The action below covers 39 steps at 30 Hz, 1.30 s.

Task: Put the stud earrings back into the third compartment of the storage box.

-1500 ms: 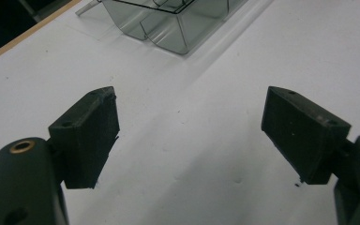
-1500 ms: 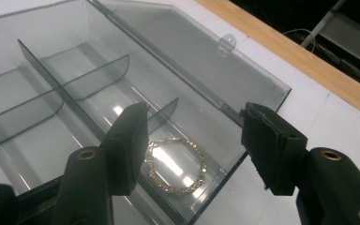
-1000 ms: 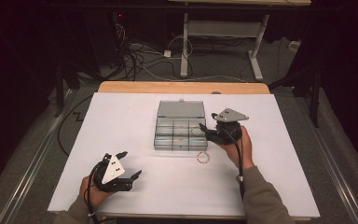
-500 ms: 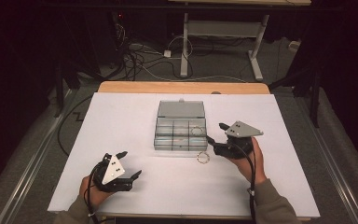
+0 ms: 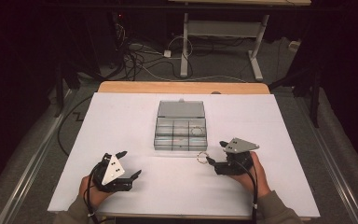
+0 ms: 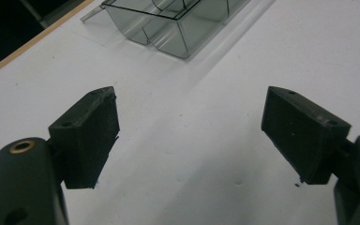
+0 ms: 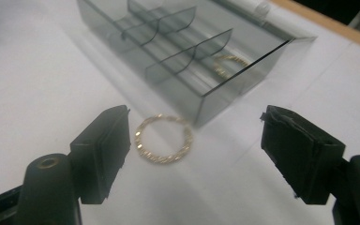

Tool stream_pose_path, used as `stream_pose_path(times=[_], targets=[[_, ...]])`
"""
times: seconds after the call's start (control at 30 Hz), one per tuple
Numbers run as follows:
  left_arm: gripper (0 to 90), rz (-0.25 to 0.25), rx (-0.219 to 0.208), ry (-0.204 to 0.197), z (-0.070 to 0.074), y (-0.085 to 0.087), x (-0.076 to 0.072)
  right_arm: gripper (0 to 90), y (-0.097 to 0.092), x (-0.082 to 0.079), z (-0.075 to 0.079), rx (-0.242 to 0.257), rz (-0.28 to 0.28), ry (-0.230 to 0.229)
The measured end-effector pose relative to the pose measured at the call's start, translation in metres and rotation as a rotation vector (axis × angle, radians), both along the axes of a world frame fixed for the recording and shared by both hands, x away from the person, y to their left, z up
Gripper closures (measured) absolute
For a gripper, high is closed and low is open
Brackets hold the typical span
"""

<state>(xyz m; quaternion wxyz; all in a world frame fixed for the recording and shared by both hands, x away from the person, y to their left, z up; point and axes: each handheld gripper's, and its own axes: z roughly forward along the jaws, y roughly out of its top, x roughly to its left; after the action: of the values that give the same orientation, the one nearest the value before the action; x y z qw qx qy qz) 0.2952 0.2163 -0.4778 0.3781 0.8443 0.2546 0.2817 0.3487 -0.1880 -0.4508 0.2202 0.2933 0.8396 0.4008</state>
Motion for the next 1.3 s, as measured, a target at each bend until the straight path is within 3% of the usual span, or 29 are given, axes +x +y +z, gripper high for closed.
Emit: stream_pose_path(times=[0.2,0.4,0.53,0.77,1.0,1.3], targets=[[18.0,-0.006,0.004,0.000,0.000,-0.001,-0.001,28.4,0.012,0.001,-0.012,-0.029,0.047,0.075],[18.0,-0.007,0.007,0.003,-0.001,-0.002,0.000,32.4,0.027,0.008,-0.026,-0.089,0.050,0.142],[18.0,-0.008,0.011,0.005,-0.001,-0.002,0.000,33.4,0.032,0.013,-0.027,-0.106,0.031,0.146],[18.0,-0.010,0.008,0.005,-0.001,-0.003,0.000,38.9,0.031,0.024,-0.027,-0.073,-0.015,0.191],[18.0,-0.013,0.014,0.009,-0.002,-0.003,0.000,46.8,0.030,0.025,-0.027,-0.063,-0.034,0.189],[18.0,-0.014,0.008,0.008,-0.001,-0.002,-0.001,49.2,0.028,0.017,-0.026,-0.076,0.012,0.185]])
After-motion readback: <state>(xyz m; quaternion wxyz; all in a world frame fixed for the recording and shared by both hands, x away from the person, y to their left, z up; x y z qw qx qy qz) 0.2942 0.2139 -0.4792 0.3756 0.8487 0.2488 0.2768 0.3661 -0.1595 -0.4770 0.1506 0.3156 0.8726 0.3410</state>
